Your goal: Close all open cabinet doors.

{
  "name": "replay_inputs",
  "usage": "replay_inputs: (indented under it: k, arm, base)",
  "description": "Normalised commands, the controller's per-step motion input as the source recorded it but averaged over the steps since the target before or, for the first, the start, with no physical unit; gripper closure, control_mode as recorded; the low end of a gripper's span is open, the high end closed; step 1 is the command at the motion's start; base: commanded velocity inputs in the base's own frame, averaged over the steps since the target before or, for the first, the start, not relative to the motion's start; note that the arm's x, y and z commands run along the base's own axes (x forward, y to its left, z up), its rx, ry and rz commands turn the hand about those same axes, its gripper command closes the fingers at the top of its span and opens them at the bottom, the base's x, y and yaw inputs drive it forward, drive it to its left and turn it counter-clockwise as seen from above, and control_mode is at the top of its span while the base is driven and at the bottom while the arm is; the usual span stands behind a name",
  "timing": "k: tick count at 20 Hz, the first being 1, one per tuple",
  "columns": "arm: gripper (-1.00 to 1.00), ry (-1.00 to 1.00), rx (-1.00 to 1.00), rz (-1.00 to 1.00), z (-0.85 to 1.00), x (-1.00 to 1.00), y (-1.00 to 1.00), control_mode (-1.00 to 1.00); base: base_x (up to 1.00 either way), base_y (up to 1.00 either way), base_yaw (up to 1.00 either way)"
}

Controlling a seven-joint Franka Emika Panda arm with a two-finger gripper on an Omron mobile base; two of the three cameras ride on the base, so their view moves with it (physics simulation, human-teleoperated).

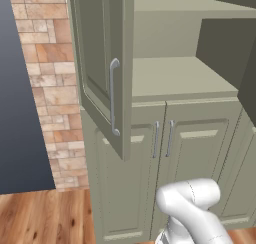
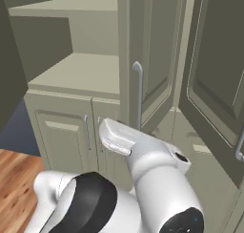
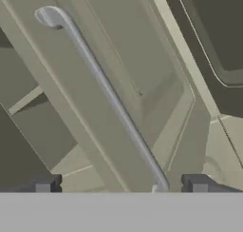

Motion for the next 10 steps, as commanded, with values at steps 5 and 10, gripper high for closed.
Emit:
replay_inputs:
  k: [5, 10]
  arm:
    - [-1.0, -0.01, 0.13, 0.22, 0.0, 0.38, -0.36, -1.0]
    - [-1.0, 0.0, 0.16, 0.19, 0.0, 0.49, -0.24, -1.0]
  base:
    - [0.0, 0.0, 0.0]
    - [0.0, 0.0, 0.0]
